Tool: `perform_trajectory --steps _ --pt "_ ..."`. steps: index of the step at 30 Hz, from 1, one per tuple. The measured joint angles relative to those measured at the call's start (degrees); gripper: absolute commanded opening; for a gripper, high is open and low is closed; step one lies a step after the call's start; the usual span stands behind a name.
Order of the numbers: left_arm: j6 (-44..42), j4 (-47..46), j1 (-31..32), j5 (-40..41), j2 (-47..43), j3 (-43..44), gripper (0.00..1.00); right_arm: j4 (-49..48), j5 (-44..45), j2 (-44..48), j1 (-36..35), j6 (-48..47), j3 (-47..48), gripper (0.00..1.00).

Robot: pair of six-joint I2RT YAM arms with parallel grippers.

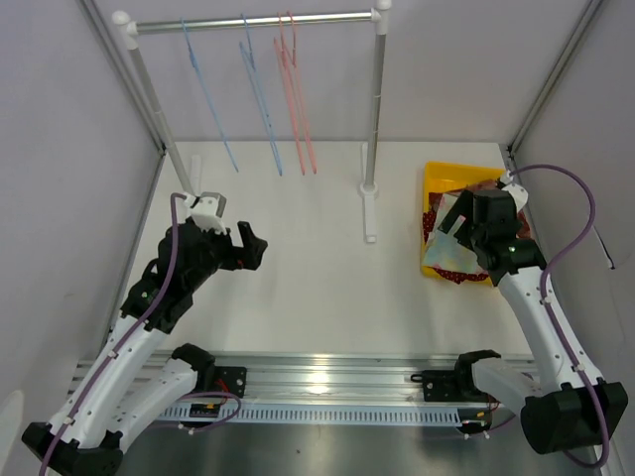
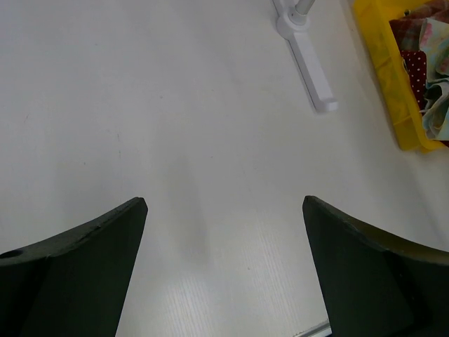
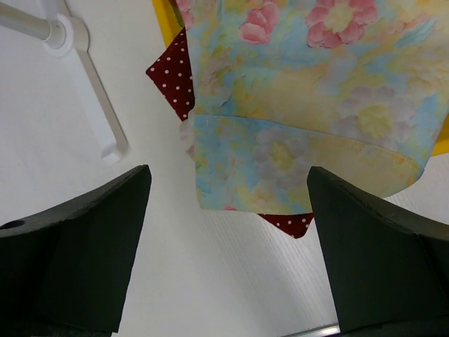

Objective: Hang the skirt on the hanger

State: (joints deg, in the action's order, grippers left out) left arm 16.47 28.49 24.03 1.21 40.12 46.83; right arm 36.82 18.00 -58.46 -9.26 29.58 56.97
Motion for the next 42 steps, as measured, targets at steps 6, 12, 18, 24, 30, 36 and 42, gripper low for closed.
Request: perform_trajectory --steps 6,12,18,24,30,36,42 --pt "-0.02 0.15 0.00 0.00 -0.04 0.00 0.99 0.35 0.00 -11.04 3.41 -2.36 8.09 0.95" --pt "0.00 0.48 0.00 0.00 -0.26 0.00 0.99 -0.96 -0.02 -25.73 7.69 -3.80 18.36 0.89" --pt "0.00 1.33 0.00 0.02 -0.50 0.00 0.99 -0.61 0.35 -36.13 8.79 -3.96 23.19 0.83" --pt "0.00 1.70 0.00 0.02 -0.48 0.00 1.00 0.02 0.52 -40.35 8.70 -3.52 23.19 0.64" --pt "0.00 1.73 0.00 0.02 -0.37 0.00 0.99 -0.09 2.40 -40.09 8.68 -3.15 22.25 0.17" --pt "0.02 1.73 0.00 0.00 -0.35 0.00 0.99 0.83 3.15 -38.34 8.66 -3.15 22.21 0.00" --pt "0.04 1.73 0.00 0.00 -0.37 0.00 0.99 4.81 3.61 -33.92 4.74 -4.24 26.64 0.00"
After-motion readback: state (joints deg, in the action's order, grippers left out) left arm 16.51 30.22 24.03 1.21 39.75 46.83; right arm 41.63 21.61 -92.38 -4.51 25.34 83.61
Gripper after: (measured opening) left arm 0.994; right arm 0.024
